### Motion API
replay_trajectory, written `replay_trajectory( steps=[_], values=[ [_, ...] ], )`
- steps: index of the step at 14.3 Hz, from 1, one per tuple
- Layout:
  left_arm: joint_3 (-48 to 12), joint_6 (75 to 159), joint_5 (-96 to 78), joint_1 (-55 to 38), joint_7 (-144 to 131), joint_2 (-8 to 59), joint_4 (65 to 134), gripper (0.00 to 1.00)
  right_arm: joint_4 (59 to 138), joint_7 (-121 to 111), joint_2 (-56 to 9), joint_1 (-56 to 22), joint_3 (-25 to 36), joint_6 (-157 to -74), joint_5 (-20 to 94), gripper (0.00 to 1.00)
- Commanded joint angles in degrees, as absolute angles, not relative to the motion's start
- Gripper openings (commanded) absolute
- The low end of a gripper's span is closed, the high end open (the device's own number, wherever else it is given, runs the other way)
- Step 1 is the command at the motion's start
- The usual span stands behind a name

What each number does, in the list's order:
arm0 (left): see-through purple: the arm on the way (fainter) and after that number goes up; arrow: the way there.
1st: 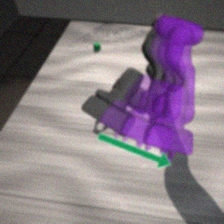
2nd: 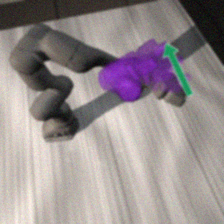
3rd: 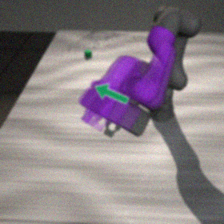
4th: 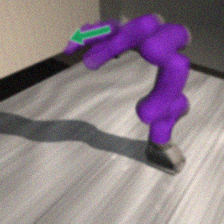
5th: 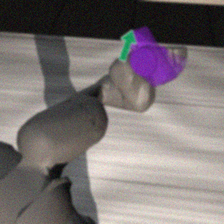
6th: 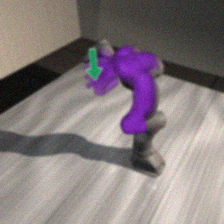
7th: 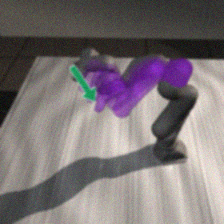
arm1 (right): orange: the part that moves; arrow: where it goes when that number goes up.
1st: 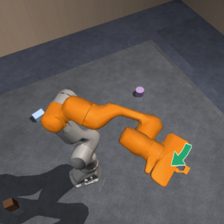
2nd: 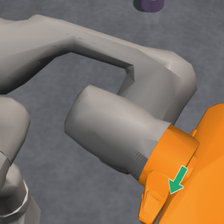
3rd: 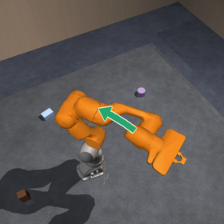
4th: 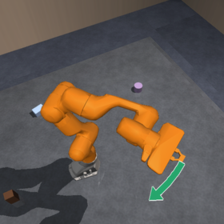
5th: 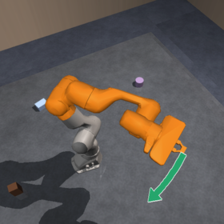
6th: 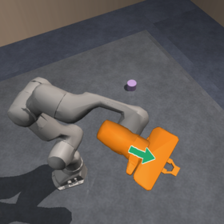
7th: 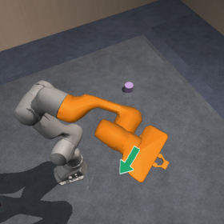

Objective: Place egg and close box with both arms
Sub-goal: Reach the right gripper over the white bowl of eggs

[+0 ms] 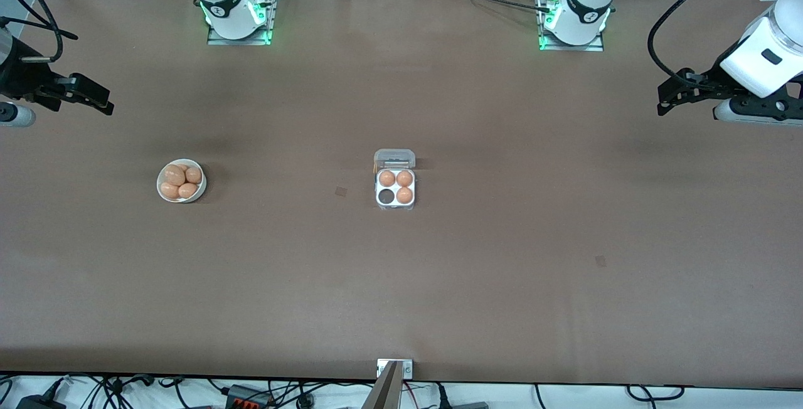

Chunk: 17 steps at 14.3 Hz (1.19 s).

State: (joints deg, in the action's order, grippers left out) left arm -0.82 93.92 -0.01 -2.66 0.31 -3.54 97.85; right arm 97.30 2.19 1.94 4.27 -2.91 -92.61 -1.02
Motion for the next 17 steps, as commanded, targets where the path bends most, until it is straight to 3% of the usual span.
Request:
replay_trajectory(
  steps=[1, 8, 12, 17],
  values=[
    [-0.8, 94.3, 1.2, -3.1, 0.5, -4.4, 98.3, 1.00, 96.4, 2.3, 1.8, 4.6, -3.1, -91.5, -1.8, 1.00],
    [-0.8, 94.2, 1.2, -3.2, 0.2, -4.0, 98.1, 1.00, 96.5, 2.2, -1.2, 5.2, -3.1, -91.4, -2.3, 1.00],
    [-0.8, 91.1, 1.2, -3.3, 0.5, -3.0, 96.0, 1.00, 96.3, 2.9, -8.7, 6.8, -3.1, -92.4, -2.6, 1.00],
    [-0.8, 91.1, 1.1, -3.2, 0.5, -2.9, 96.0, 1.00, 96.3, 2.8, -18.8, 8.2, -2.9, -100.1, -3.9, 1.00]
  ],
)
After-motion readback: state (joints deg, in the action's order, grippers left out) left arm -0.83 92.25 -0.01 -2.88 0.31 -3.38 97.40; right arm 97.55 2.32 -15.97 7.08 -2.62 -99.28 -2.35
